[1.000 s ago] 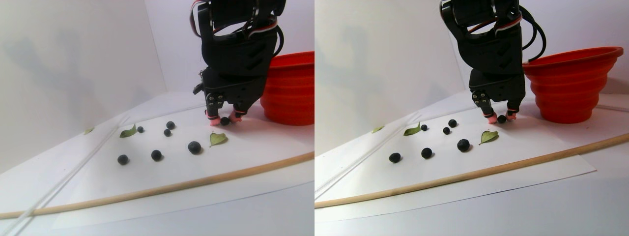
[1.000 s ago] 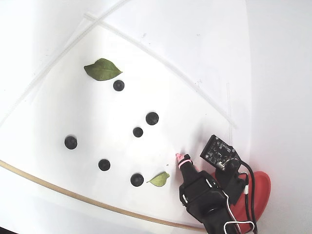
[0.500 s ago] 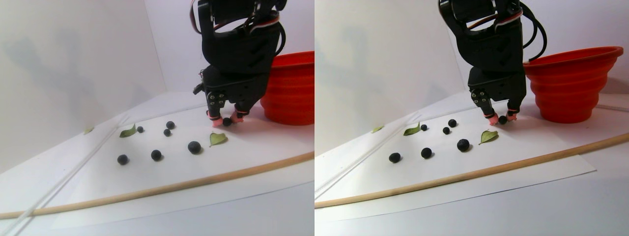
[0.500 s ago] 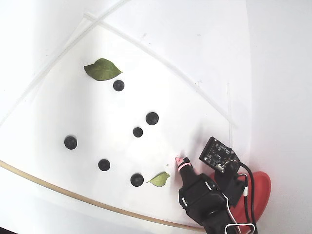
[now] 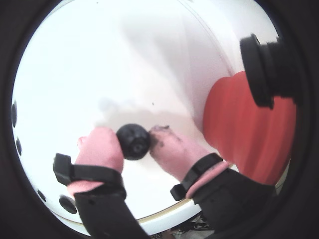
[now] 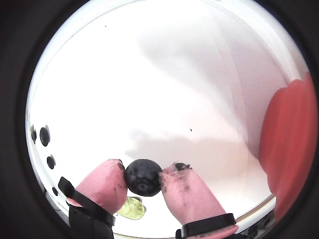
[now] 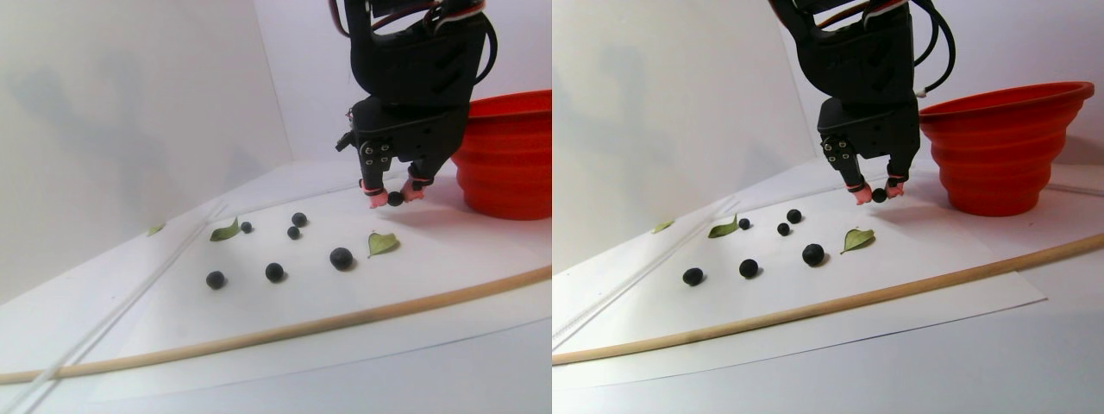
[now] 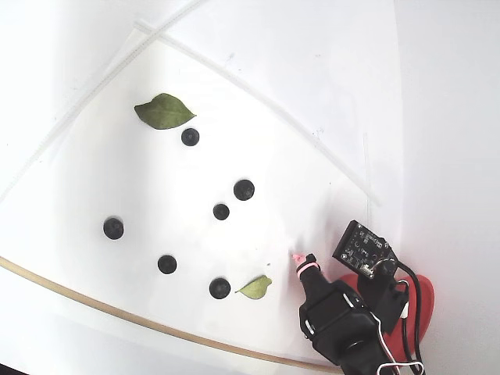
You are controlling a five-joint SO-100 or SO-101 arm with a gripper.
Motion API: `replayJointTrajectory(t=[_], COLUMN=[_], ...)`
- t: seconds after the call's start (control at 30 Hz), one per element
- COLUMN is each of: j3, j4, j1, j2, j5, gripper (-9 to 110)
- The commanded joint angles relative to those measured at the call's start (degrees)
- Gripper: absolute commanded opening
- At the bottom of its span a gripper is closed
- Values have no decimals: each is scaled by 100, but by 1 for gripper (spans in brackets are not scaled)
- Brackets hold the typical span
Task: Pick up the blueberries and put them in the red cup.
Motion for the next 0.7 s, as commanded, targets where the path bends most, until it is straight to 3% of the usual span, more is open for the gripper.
replayJointTrajectory(t=[0.0, 0.67], j3=[53, 352], j4=[88, 993], j1=[-97, -123], j2=[782, 2021], j5=[-18, -44], gripper=[12, 12])
